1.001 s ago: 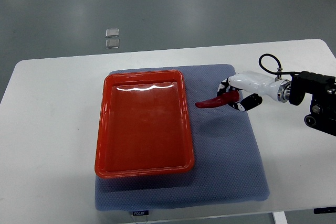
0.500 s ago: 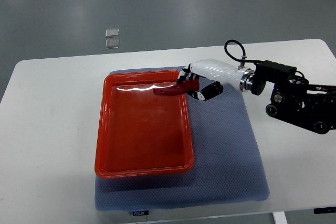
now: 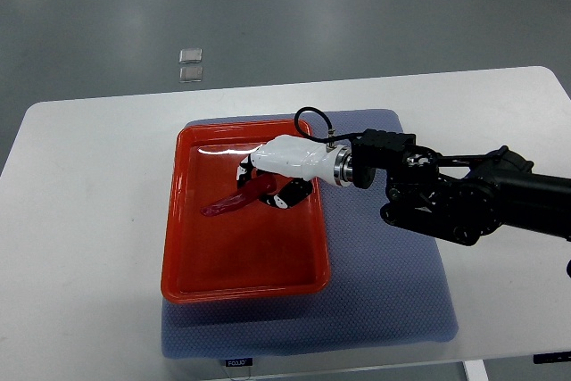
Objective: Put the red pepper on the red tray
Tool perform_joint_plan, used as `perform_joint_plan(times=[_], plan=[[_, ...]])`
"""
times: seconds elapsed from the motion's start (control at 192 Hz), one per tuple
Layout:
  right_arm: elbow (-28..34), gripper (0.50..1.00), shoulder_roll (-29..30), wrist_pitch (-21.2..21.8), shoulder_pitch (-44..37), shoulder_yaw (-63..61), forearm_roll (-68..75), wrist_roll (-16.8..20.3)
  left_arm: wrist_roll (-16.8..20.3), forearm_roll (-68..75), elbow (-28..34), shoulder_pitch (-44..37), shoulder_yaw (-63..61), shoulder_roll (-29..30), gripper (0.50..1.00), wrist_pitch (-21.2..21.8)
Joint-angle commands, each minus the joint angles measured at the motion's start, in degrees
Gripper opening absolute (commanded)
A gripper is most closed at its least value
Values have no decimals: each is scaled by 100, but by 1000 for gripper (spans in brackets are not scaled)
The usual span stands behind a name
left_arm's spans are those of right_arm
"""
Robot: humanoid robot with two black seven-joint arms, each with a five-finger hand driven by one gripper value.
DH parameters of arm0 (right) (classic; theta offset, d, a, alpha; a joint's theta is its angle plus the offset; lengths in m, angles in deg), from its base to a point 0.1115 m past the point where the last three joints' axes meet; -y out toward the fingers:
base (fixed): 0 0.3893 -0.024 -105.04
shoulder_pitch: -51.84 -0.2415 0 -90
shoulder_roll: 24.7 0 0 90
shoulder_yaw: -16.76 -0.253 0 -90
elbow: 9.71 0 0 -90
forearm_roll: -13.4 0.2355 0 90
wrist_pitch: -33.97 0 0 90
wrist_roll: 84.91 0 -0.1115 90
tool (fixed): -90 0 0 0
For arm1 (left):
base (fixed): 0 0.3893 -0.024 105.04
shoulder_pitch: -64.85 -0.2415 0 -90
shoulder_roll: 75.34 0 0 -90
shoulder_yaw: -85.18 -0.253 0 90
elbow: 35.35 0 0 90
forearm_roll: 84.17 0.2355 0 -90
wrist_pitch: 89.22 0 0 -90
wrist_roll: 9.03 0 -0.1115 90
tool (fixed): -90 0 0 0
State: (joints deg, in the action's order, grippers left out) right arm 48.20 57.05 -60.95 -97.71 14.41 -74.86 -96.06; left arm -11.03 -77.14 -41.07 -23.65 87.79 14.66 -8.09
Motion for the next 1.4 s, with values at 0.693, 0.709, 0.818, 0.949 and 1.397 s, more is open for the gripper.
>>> perform_joint_plan(times=[0.693, 0.709, 0.818, 0.949, 1.397], plan=[[-614, 848, 131, -300, 251, -1021, 116, 16, -2, 0, 0, 0, 2, 0, 1000, -1], [-614, 848, 122, -300, 277, -1100, 152, 16, -2, 0, 0, 0, -7, 0, 1000, -1], [-614, 848, -89, -273, 506, -1838, 714, 43, -2, 0, 0, 0, 2, 0, 1000, -1], [-632, 848, -212, -256, 831, -2673, 1724, 86, -2, 0, 0, 0, 2, 0, 1000, -1], [-939, 848, -203, -309, 1683, -4440, 5408, 500, -2, 0, 0, 0, 2, 0, 1000, -1]])
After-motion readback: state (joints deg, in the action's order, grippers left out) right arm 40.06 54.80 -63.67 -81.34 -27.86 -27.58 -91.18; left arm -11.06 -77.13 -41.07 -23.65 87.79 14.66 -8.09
